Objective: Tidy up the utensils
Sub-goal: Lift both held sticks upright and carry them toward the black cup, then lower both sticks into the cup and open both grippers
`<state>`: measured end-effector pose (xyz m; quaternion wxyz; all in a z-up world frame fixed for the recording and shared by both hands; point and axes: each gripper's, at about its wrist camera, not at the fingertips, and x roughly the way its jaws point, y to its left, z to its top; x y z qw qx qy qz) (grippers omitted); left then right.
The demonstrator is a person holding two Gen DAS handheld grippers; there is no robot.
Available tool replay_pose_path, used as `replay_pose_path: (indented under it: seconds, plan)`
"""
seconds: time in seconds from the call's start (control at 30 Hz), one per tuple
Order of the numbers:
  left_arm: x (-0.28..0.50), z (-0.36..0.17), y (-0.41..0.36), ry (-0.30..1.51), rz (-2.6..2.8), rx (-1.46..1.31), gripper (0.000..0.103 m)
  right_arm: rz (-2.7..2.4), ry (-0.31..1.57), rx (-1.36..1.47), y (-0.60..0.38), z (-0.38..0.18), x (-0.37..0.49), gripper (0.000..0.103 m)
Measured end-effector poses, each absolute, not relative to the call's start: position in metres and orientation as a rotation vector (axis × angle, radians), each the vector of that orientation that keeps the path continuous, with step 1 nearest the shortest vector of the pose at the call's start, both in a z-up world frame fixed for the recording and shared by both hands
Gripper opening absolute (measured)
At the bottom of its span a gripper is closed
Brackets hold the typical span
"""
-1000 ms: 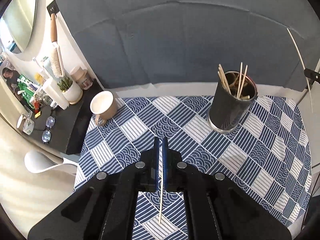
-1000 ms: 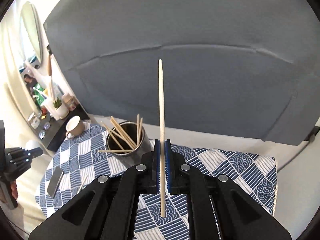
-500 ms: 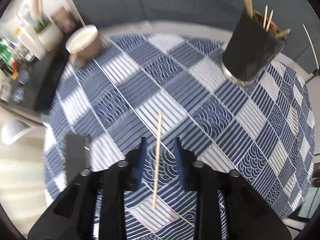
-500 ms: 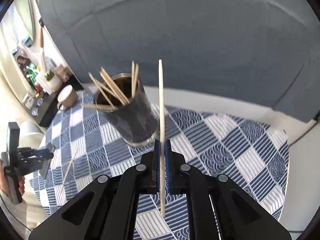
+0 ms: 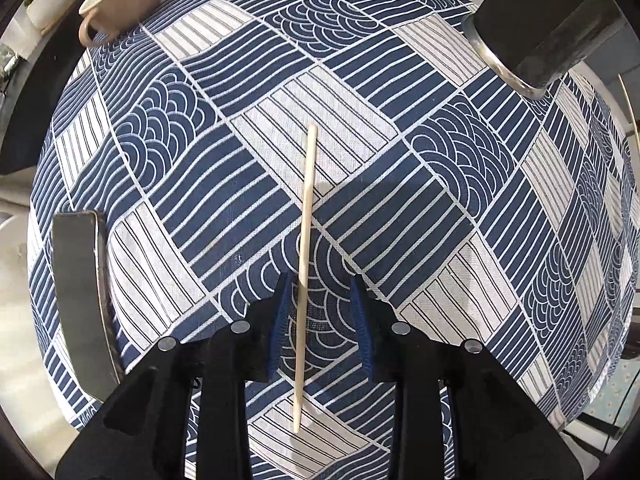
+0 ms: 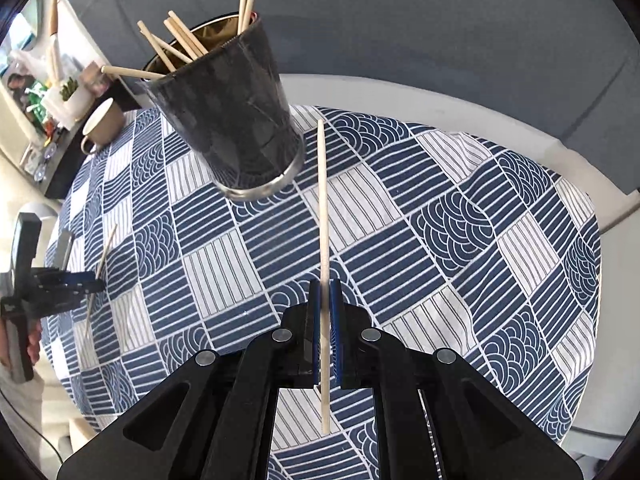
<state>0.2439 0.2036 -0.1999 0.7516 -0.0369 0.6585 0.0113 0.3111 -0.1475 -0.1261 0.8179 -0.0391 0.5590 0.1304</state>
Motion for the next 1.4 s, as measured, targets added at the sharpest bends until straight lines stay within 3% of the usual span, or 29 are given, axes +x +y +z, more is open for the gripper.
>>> replay_pose_path:
  seconds: [0.13,0.47,0.73,1.03,1.4]
  plan:
    - [0.244,-0.202,0.204,1.445,0.015,-0.08,0.005,0.272,1.19,-0.061,-0.152,-0.125,0.311,0.005]
    - [0.23,-0.176,0.216,1.402,0.047,-0.091,0.005,0.275,1.147,-0.024,-0.165,-0.107,0.316,0.005]
    - [0.248,-0.073,0.223,1.199,0.061,-0.101,0.005,0.33,0.998,0.034,-0.167,-0.05,0.331,0.005]
    - [0.27,0.055,0.16,0.892,-0.05,-0.046,0.005,0.554,0.679,0.188,-0.165,0.043,0.329,0.005]
    - [0.293,0.124,0.091,0.552,-0.303,-0.06,0.005,0.67,0.502,0.239,-0.152,0.089,0.359,0.005]
